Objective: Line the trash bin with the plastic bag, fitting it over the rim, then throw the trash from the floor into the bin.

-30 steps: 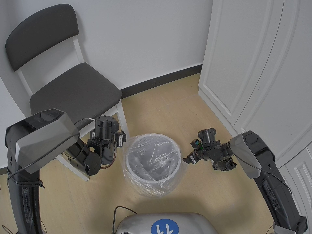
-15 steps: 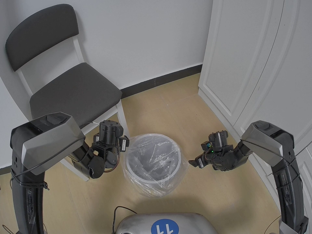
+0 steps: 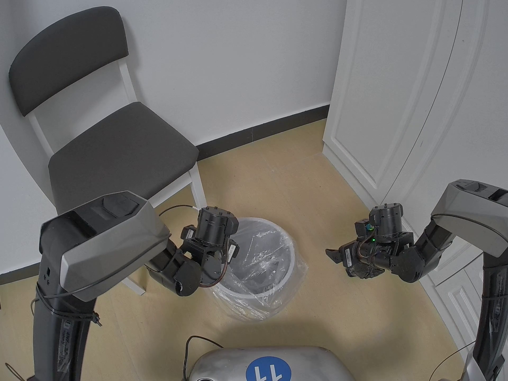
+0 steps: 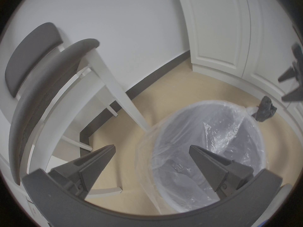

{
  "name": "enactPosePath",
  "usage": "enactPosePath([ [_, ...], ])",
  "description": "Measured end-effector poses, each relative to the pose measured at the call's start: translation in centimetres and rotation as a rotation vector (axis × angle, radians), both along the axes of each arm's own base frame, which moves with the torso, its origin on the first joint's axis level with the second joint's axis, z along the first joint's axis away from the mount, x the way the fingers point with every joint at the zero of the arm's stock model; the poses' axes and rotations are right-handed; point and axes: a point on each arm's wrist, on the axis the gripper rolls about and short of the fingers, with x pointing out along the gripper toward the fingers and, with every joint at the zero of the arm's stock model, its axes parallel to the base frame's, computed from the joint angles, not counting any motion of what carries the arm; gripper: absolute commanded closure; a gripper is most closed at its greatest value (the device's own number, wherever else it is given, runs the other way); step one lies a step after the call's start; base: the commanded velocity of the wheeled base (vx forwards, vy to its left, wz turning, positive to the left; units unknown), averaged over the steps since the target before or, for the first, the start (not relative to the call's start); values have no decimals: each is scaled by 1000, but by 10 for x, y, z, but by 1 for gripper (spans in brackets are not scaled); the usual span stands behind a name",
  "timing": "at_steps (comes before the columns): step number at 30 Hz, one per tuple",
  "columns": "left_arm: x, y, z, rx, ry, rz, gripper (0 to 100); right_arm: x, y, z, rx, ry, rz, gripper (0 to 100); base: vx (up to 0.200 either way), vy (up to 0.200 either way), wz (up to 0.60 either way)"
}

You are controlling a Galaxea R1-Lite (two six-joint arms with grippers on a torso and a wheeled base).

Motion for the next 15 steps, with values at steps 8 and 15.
enactPosePath([
  [8, 11, -14, -20, 117, 2, -13, 0, -9, 1, 18, 9, -34, 6, 0, 0, 0, 0],
  [15, 26, -22, -34, 169, -23, -1, 0, -13, 0, 27, 15, -50, 6, 0, 0, 0, 0],
])
